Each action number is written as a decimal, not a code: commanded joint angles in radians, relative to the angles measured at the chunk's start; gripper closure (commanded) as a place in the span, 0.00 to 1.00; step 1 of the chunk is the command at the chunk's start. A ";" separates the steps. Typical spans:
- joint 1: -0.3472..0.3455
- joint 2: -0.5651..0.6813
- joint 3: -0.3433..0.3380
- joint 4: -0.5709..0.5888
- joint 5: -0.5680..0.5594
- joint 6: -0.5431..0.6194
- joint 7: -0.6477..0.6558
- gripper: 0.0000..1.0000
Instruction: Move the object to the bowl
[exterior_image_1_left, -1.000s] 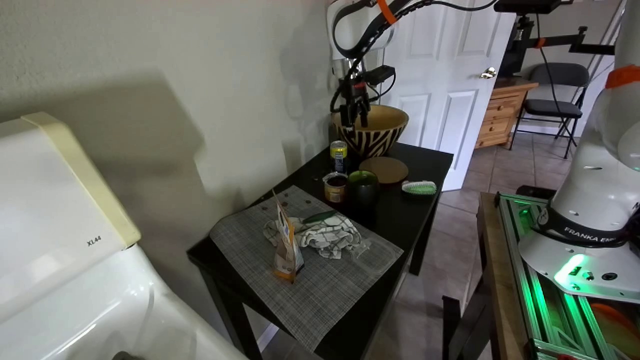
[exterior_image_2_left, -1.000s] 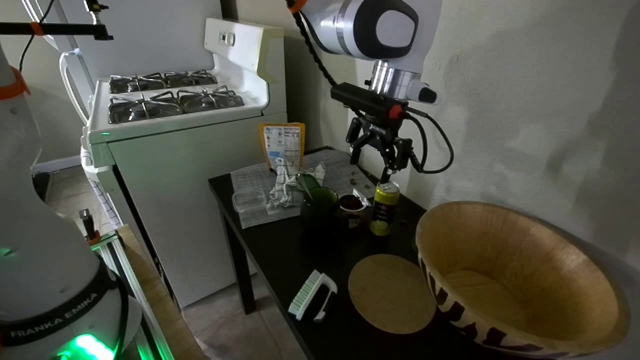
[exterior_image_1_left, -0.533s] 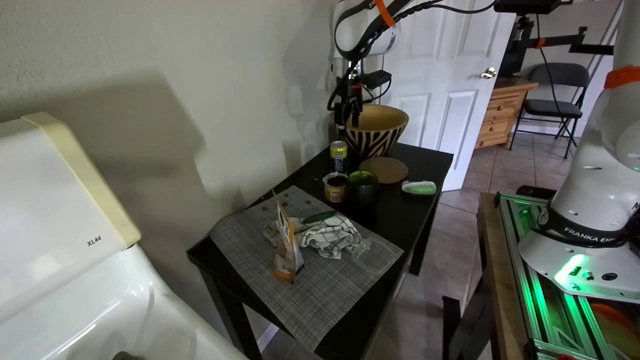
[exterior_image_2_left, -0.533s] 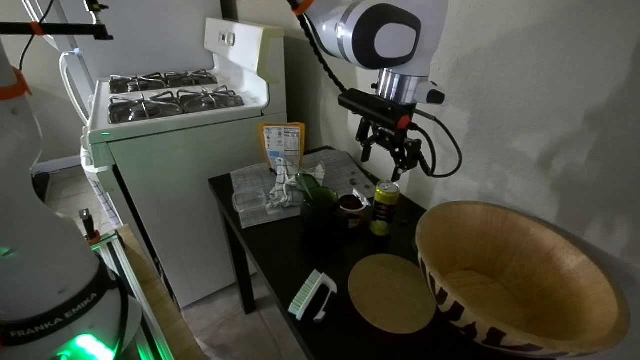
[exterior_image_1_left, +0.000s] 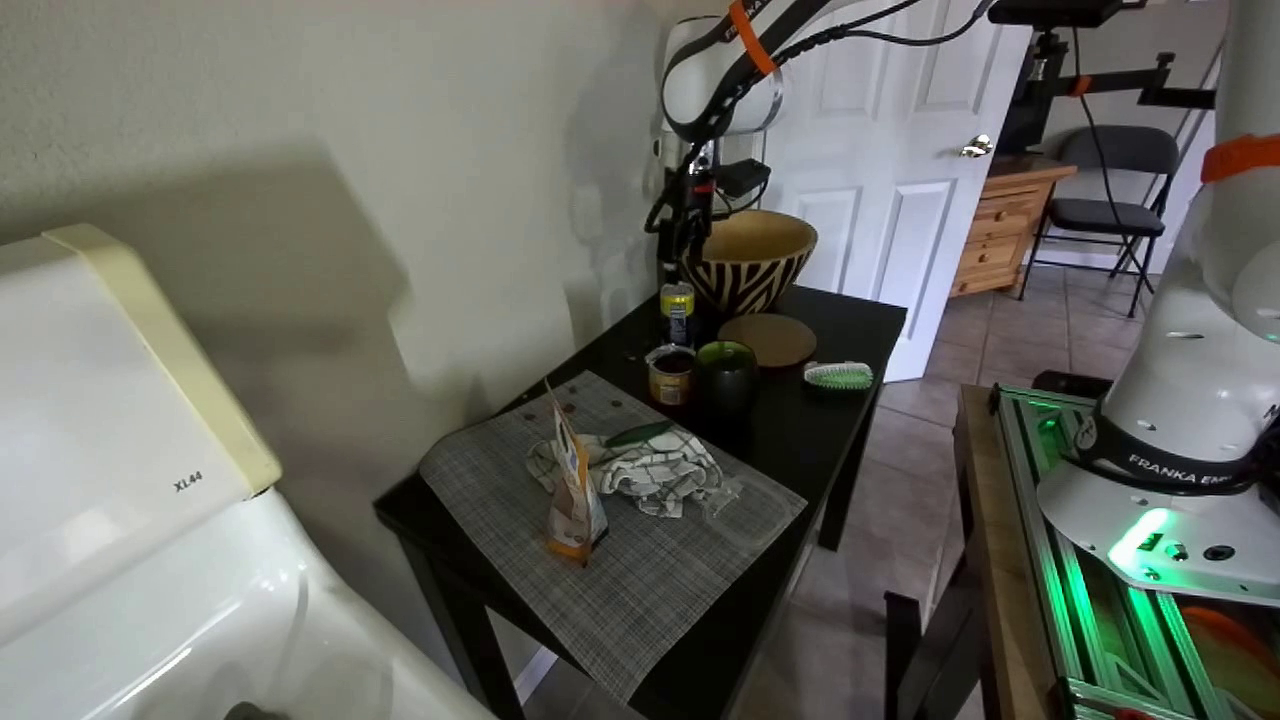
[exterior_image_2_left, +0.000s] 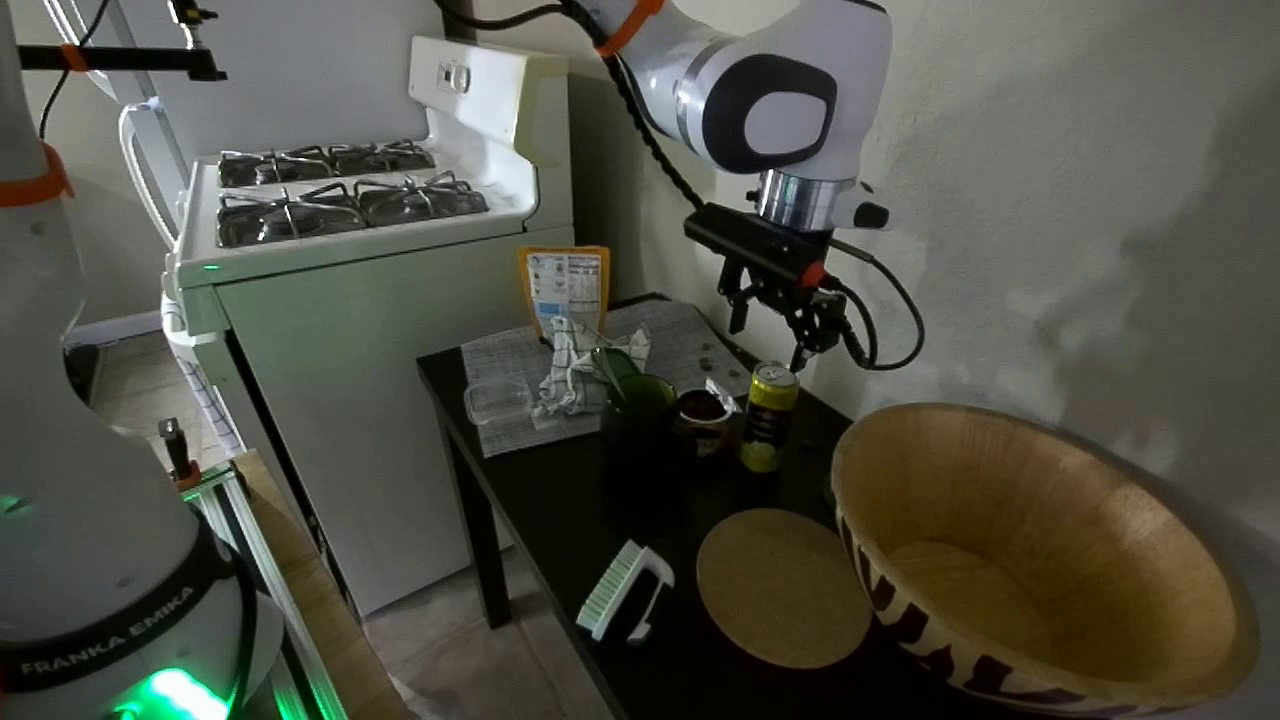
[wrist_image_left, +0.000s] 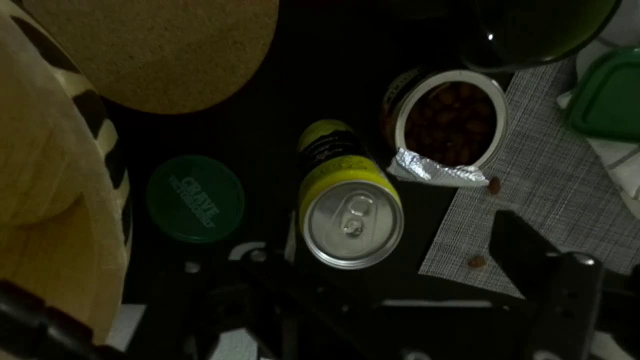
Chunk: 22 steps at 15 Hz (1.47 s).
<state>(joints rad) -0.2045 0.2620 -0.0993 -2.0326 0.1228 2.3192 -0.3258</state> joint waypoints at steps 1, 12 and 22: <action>-0.016 0.048 0.022 -0.001 0.056 0.111 -0.053 0.00; -0.034 0.092 0.032 0.003 0.053 0.146 -0.036 0.00; -0.033 0.113 0.028 0.019 0.039 0.146 -0.014 0.51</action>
<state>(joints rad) -0.2305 0.3541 -0.0805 -2.0244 0.1541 2.4515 -0.3535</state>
